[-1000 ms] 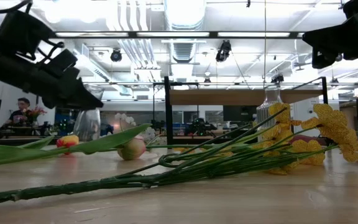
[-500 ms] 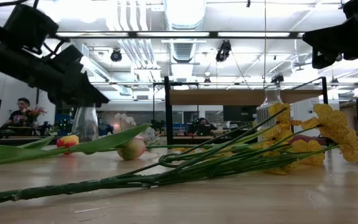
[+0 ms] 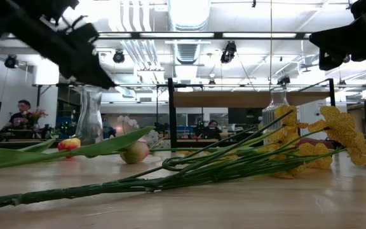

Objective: Pick and place flowers into a vace then onto a shelf
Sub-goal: Prepare the left transparent vase, then put the white flowers into the left transparent vase

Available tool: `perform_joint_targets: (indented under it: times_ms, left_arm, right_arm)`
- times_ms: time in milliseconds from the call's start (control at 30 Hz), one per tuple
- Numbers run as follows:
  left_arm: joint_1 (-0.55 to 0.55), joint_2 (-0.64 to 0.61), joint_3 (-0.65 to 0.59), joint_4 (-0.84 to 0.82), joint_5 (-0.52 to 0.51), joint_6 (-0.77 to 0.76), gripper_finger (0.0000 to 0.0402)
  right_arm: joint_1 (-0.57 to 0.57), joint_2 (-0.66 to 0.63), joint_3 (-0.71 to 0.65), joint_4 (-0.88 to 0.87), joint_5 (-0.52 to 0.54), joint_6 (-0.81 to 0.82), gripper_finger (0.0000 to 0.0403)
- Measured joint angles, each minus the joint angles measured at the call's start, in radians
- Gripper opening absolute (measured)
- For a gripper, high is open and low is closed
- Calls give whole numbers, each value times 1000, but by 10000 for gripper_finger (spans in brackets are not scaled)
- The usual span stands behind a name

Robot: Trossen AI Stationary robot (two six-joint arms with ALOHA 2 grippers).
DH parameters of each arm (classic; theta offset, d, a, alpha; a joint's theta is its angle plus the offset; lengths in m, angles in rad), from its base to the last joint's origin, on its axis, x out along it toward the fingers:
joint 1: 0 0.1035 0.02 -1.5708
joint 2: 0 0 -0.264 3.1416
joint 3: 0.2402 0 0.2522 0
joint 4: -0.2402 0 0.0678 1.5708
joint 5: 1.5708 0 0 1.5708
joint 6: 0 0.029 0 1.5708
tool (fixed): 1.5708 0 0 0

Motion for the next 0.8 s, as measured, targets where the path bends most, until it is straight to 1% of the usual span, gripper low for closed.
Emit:
perform_joint_targets:
  times_ms: [133, 267, 333, 433, 533, 633, 700, 767, 800]
  left_arm:
    - [5, 2, 135, -56, -58, -82, 289]
    - [27, 19, 243, -68, -61, -132, 289]
    - [44, 56, 292, -86, -61, -166, 289]
    - [76, 152, 372, -154, -77, -213, 289]
    - [122, 281, 482, -304, -84, -287, 289]
    - [175, 420, 626, -563, -111, -458, 289]
    - [211, 511, 720, -722, -112, -566, 289]
    - [233, 597, 807, -846, -110, -619, 289]
    - [239, 637, 845, -883, -110, -626, 289]
  right_arm:
    - [0, 0, 0, 0, 0, -1, 13]
    - [-1, 0, 0, 0, 0, -1, 13]
    - [0, 0, 0, 0, 0, -1, 13]
    - [0, 0, 0, 1, 0, -1, 13]
    - [0, 0, 0, 1, 0, 0, 13]
    - [0, -1, 0, 1, 0, 3, 13]
    - [0, -1, 0, 0, 0, 18, 13]
    - [0, -1, 0, 0, 0, 31, 13]
    - [0, -1, 0, 0, 0, 32, 13]
